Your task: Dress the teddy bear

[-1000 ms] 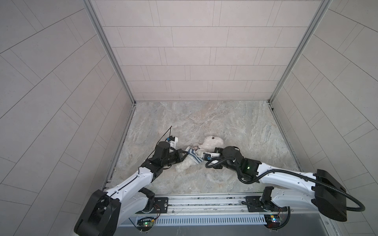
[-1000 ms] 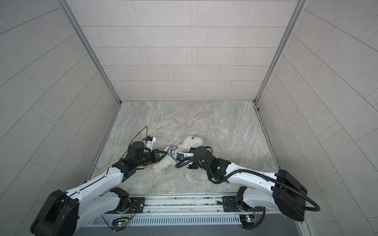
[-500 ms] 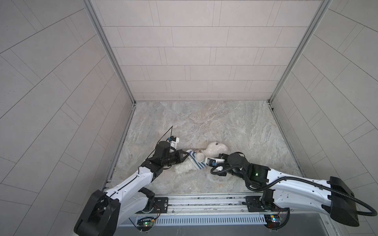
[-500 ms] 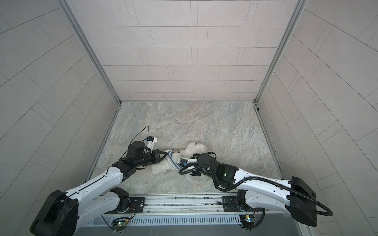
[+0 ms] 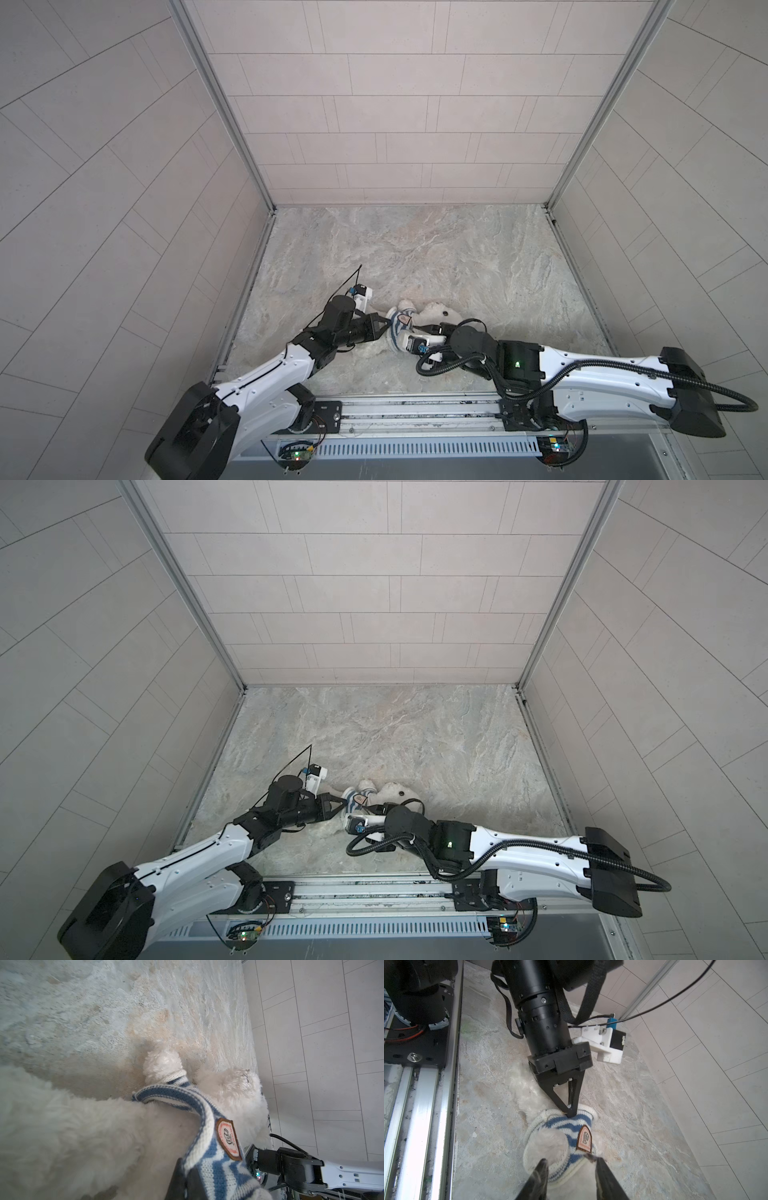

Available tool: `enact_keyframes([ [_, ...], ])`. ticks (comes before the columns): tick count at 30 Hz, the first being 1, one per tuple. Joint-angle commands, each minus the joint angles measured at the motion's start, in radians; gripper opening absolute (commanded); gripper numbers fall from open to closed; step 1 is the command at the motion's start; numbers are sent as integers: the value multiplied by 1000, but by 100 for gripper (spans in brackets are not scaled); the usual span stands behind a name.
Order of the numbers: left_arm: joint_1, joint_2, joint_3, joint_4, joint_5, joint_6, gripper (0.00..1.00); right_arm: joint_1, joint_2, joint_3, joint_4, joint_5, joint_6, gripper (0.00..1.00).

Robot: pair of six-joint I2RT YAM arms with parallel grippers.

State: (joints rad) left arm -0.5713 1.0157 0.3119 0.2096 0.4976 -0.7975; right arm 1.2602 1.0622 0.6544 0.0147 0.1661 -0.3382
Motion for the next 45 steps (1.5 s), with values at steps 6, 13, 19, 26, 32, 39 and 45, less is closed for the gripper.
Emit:
enact_keyframes([
  [6,-13,0,-23,63,-16,-32,0,36,116,48,-15,17,-10,41],
  [13,-12,-10,-28,65,-14,-36,0,30,200,52,22,70,-39,42],
  [19,-13,-23,-35,61,-19,-39,0,19,251,66,37,99,-47,42],
  [26,-13,-22,-36,67,-15,-40,0,10,284,68,61,145,-46,42],
  [32,-13,-32,-36,62,-16,-43,0,2,312,68,85,127,-49,38],
  [39,-13,-20,-37,53,-27,-37,0,2,238,33,82,105,-53,0],
  [45,-8,-35,-22,-63,-119,5,0,-33,55,-24,96,58,56,0],
])
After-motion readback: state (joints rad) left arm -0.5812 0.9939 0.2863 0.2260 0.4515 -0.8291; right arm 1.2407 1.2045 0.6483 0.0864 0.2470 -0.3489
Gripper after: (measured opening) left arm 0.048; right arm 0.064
